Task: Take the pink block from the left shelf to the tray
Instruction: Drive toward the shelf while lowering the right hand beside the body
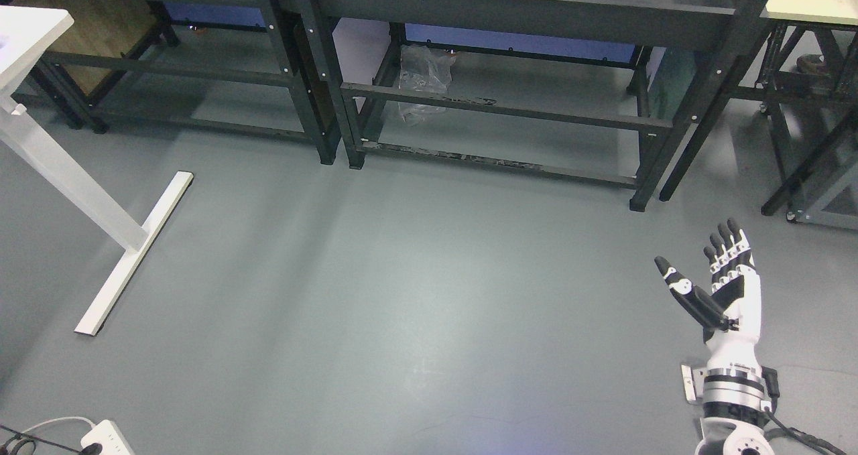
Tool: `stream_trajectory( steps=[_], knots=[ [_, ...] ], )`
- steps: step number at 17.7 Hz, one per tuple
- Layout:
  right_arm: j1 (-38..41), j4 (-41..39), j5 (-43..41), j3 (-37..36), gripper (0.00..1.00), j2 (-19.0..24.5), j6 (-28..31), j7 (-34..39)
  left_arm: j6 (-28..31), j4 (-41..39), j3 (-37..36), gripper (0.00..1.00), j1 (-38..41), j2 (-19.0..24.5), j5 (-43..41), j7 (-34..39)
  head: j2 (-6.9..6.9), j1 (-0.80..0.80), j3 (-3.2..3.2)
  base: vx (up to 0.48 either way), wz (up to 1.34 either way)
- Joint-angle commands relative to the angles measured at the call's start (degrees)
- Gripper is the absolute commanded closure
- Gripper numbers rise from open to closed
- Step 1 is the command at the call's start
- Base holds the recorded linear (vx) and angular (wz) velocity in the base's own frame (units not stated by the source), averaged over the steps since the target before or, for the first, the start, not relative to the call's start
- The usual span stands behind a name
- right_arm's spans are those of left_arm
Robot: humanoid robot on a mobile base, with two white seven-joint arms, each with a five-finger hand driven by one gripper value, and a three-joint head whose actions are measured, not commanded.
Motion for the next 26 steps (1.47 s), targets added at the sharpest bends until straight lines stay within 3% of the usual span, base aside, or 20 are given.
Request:
stream_trajectory(
  steps=[1,10,11,13,16,18,22,24,26],
  knots=[
    [0.1,-4.3,0.0,0.0,0.0,-1.0,0.1,0.0,0.0,0.0,0.0,0.0,0.5,1.0,-0.1,0.0,0.0,0.0,0.0,0.0,0.0],
    [1.6,-4.1,0.3,-0.3,0.0,-1.0,-4.2,1.4,0.0,0.0,0.0,0.0,0.5,1.0,-0.1,0.0,0.0,0.0,0.0,0.0,0.0],
    [1.6,-4.1,3.2,-0.3,0.0,-1.0,-4.2,1.7,0.0,0.0,0.0,0.0,0.5,1.0,-0.1,0.0,0.0,0.0,0.0,0.0,0.0],
    [1.8,-4.2,19.7,-1.5,0.0,-3.3,-4.2,0.3,0.0,0.0,0.0,0.0,0.5,1.0,-0.1,0.0,0.0,0.0,0.0,0.0,0.0],
    [2.4,-4.2,41.0,-5.8,0.0,-3.3,-6.2,-8.0,0.0,0.0,0.0,0.0,0.5,1.0,-0.1,0.0,0.0,0.0,0.0,0.0,0.0],
    [3.1,-4.1,41.7,-8.1,0.0,-3.1,-12.3,-11.7,0.0,0.0,0.0,0.0,0.5,1.0,-0.1,0.0,0.0,0.0,0.0,0.015,0.0],
    [5.1,-4.0,41.2,-8.9,0.0,-1.0,-21.4,-11.9,0.0,0.0,0.0,0.0,0.5,1.0,-0.1,0.0,0.0,0.0,0.0,0.035,0.0],
    [3.9,-3.3,42.1,-8.8,0.0,-1.0,-18.8,-11.9,0.0,0.0,0.0,0.0,0.5,1.0,-0.1,0.0,0.0,0.0,0.0,0.06,0.0],
    [0.9,-2.4,46.6,-8.7,0.0,-1.0,-10.3,-11.9,0.0,0.0,0.0,0.0,0.5,1.0,-0.1,0.0,0.0,0.0,0.0,0.084,0.0]
  ],
)
